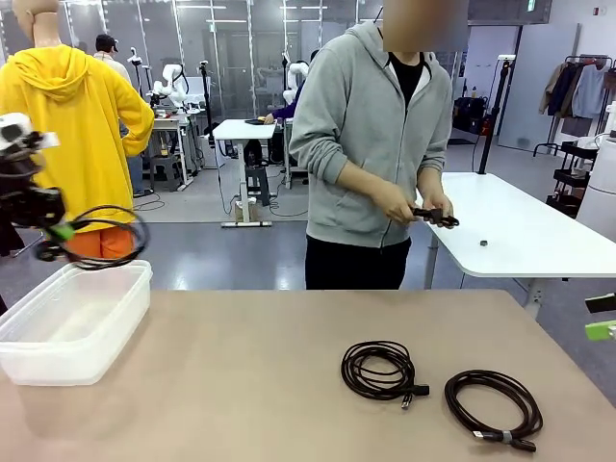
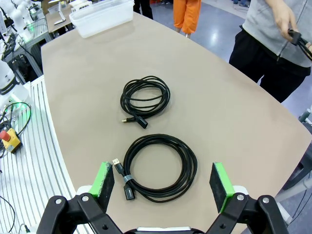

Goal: Organize and store the cables.
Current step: Place the Power Cable into the Organizing box.

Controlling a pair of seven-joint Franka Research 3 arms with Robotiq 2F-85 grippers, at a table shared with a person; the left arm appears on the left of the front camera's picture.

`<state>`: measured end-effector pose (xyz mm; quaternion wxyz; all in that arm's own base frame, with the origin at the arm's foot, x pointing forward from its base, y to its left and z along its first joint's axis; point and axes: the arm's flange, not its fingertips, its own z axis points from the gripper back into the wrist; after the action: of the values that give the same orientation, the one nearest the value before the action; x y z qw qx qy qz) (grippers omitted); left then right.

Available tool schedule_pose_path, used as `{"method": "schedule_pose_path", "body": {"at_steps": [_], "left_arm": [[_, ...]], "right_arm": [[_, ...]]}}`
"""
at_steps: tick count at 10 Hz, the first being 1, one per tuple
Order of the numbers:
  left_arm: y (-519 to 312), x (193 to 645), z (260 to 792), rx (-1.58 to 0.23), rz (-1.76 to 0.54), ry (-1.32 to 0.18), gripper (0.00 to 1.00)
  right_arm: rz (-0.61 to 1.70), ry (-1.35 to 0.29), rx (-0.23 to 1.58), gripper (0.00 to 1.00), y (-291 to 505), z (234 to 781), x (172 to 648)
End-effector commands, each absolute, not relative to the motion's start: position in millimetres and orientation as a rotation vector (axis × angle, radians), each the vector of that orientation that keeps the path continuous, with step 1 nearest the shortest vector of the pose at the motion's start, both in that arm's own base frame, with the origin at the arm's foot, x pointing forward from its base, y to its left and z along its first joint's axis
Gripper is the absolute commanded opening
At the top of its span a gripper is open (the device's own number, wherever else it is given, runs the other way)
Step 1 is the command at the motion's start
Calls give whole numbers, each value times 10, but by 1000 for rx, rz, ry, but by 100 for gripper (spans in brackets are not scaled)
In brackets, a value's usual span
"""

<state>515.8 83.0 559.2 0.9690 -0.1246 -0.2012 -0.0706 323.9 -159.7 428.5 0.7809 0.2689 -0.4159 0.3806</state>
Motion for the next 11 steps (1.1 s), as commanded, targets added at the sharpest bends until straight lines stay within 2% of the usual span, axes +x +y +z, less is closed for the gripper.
{"method": "schedule_pose_path", "body": {"at_steps": [1,7,11], "left_arm": [[1097,5088,5602,-277,-150,-410,20],[1238,5440,4787,-138,-111,-314,20],[1093,5558,4192,-139,-62,-215,20]], "right_arm": [[829,-926,583,100,-1599,4295,3241],[829,-926,583,100,-1599,4295,3241],[829,-926,583,100,-1599,4295,3241]]}}
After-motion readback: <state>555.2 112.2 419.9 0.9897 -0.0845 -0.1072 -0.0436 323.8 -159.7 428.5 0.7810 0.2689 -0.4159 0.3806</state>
